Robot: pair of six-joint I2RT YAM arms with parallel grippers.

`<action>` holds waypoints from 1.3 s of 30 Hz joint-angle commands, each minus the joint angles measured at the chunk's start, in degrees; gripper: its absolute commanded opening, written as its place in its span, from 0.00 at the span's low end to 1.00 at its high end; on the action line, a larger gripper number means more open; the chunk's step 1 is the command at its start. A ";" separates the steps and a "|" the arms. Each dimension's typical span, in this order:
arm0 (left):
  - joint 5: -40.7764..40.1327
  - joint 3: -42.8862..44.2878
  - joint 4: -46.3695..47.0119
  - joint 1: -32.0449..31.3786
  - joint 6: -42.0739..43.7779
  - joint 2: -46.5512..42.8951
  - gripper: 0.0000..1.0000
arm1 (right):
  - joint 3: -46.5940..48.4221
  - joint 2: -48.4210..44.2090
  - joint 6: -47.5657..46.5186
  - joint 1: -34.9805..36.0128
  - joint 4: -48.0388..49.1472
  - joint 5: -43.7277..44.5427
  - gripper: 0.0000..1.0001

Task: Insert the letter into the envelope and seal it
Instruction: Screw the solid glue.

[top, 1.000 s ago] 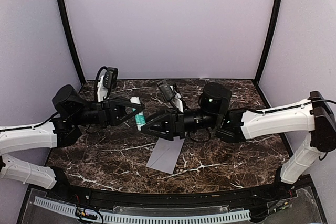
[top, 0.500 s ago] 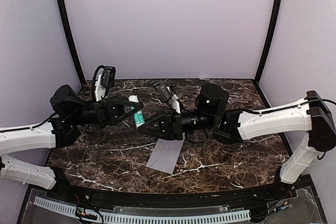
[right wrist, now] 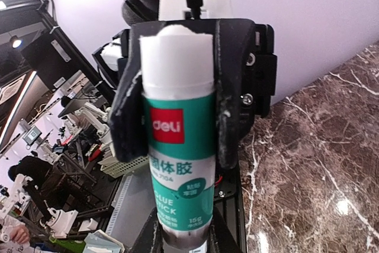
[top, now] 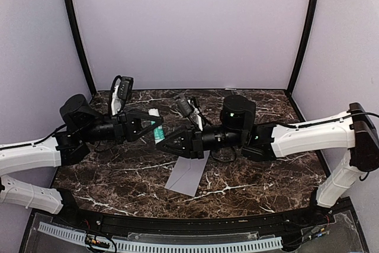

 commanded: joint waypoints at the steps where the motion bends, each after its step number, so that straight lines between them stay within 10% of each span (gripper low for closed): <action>1: -5.24 4.85 -15.02 -3.53 10.19 -0.13 0.00 | 3.09 -1.83 -1.76 0.03 -7.69 10.42 0.09; 24: -42.91 5.83 -13.29 -12.73 -2.05 10.37 0.00 | 23.56 4.80 -14.47 1.98 -42.92 57.62 0.08; 39: -38.21 7.50 -12.02 -12.17 1.68 8.08 0.00 | 14.22 -3.38 -17.10 1.66 -28.89 42.47 0.27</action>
